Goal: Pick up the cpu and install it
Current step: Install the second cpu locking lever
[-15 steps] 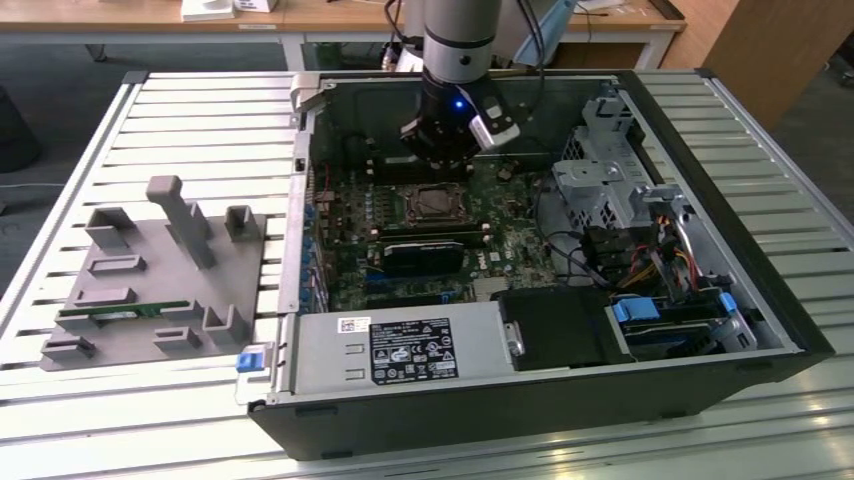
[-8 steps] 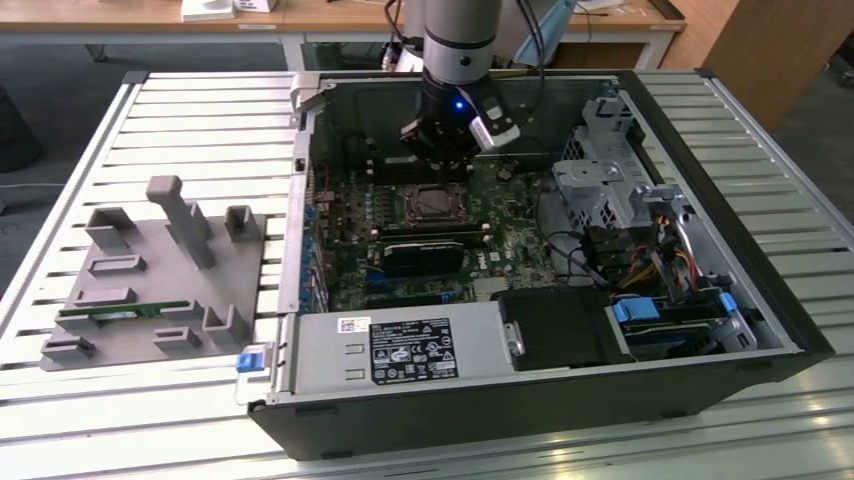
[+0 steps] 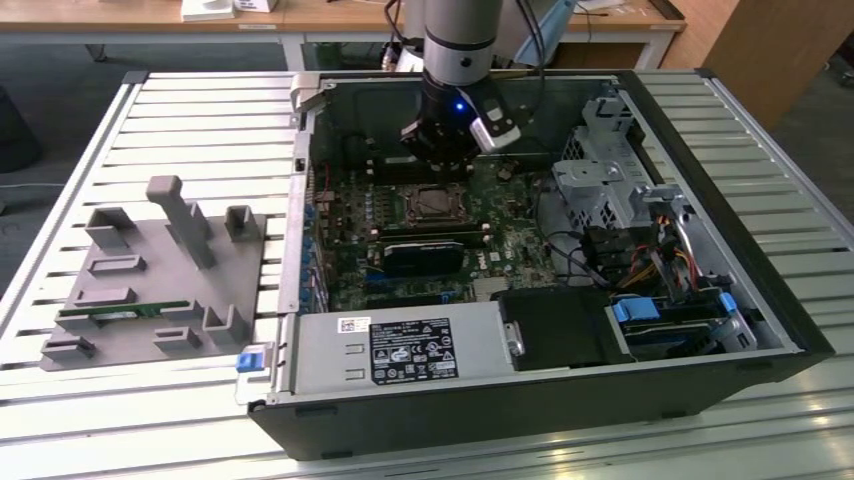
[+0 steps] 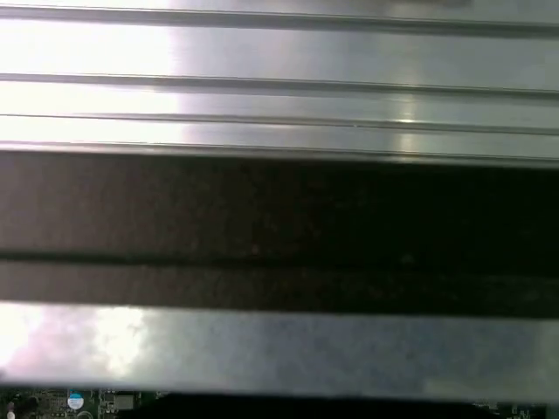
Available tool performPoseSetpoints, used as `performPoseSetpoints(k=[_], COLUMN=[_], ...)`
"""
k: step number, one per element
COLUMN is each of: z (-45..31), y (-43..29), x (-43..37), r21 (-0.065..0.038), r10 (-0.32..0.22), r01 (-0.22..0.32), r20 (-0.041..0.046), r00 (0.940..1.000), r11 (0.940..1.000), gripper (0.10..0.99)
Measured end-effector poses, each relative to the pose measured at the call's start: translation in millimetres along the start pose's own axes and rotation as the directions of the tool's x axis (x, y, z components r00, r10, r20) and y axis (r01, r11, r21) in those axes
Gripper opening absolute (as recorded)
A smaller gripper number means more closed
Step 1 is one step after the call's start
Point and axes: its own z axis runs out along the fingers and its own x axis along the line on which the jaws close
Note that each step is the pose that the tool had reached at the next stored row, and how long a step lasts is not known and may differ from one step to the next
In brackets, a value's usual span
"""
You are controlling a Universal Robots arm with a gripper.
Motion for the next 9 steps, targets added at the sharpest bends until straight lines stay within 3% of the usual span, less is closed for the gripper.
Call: performPoseSetpoints(k=[9], z=[-0.2], y=[-4.8], x=[0.0], r21=[0.0], r10=[0.0], r01=[0.0], r20=[0.0], r00=[1.0], r11=[1.0], gripper=[0.106])
